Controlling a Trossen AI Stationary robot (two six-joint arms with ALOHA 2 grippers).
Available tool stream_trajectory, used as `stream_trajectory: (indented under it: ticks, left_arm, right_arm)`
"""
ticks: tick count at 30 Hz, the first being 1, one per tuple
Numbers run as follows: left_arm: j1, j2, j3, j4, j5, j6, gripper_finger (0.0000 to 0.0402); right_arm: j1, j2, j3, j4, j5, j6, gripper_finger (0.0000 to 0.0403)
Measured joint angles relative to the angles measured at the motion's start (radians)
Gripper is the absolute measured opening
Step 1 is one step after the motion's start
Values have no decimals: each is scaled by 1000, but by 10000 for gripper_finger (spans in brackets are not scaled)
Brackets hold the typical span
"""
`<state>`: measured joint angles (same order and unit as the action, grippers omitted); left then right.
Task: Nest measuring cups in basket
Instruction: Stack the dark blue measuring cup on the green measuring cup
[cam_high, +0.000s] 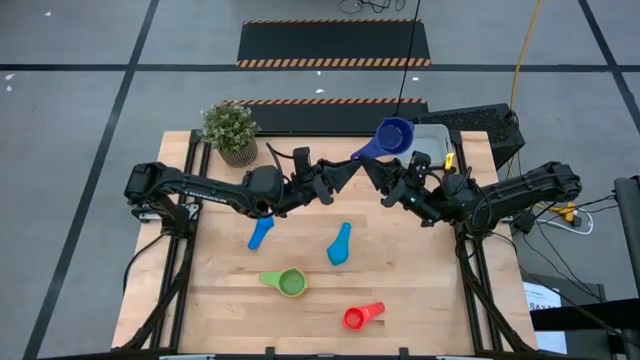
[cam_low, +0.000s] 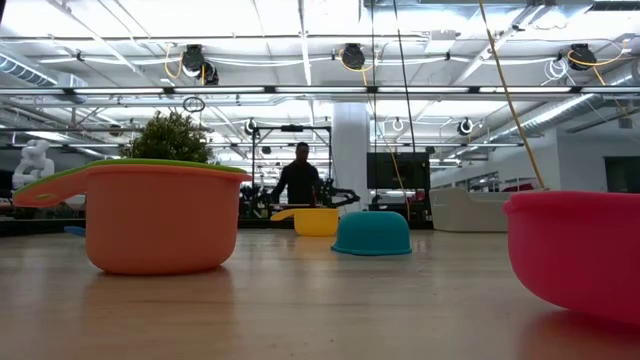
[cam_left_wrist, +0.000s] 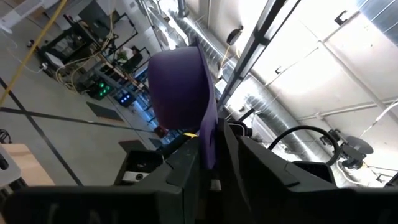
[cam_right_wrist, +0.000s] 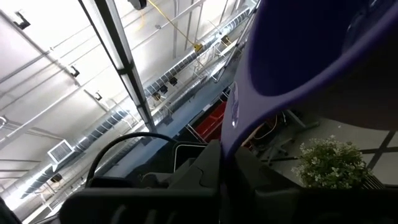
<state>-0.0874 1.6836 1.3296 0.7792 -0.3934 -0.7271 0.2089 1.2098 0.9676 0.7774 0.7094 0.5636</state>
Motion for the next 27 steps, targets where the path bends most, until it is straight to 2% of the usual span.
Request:
stream_trajectory:
  ticks: [12, 15, 21, 27]
  left_arm:
    - [2, 0, 0, 1, -10, 12, 104]
    - [2, 0, 0, 0, -10, 12, 84]
    - [2, 0, 0, 4, -2, 25, 15]
    - [1, 0, 0, 5, 6, 35, 15]
  right_arm:
    - [0, 0, 0, -1, 0, 0, 0]
    - [0, 0, 0, 0, 0, 0, 0]
    - [0, -1, 0, 6, -1, 8, 0]
    - [0, -1, 0, 6, 0, -8, 14]
